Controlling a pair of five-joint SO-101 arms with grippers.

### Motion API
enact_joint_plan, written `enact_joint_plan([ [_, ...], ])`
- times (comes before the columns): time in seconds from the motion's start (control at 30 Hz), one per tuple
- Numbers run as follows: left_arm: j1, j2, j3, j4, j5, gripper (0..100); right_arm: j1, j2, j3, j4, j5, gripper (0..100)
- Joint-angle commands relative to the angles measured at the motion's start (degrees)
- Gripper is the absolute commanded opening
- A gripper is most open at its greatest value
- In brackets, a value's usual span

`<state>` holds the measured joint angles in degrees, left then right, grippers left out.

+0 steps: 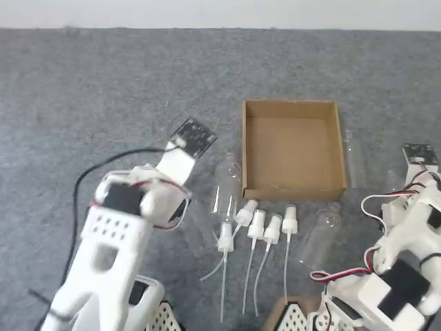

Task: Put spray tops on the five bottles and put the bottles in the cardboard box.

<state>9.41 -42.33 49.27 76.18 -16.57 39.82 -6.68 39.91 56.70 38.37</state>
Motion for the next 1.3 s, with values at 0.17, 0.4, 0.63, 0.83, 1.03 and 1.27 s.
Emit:
enact_joint_plan([
  [0.17, 1.49, 10.64, -2.86, -4.22, 0.00, 22, 0.22, -3.47, -0.53, -0.92, 1.05, 18.8],
  [0.4, -0.53, 11.08, 1.01, -4.66, 2.99, 22, 0.22, -3.47, -0.53, -0.57, 1.05, 18.8],
  [0.63, -4.13, 11.16, 2.24, -6.42, 13.27, 28, 0.13, -3.47, -0.53, -0.48, 1.05, 18.8],
  [0.83, -3.69, 11.16, 2.24, -10.46, 21.80, 28, 0.13, -3.47, -0.53, -0.40, 1.05, 18.8],
  [1.03, -3.60, 11.25, 6.29, -11.43, 22.59, 33, 0.13, -3.47, -0.53, -0.40, 1.05, 18.8],
  [1.27, -3.60, 11.16, 13.76, -17.58, 22.42, 33, 0.13, -3.47, -0.44, -0.40, 0.97, 18.8],
])
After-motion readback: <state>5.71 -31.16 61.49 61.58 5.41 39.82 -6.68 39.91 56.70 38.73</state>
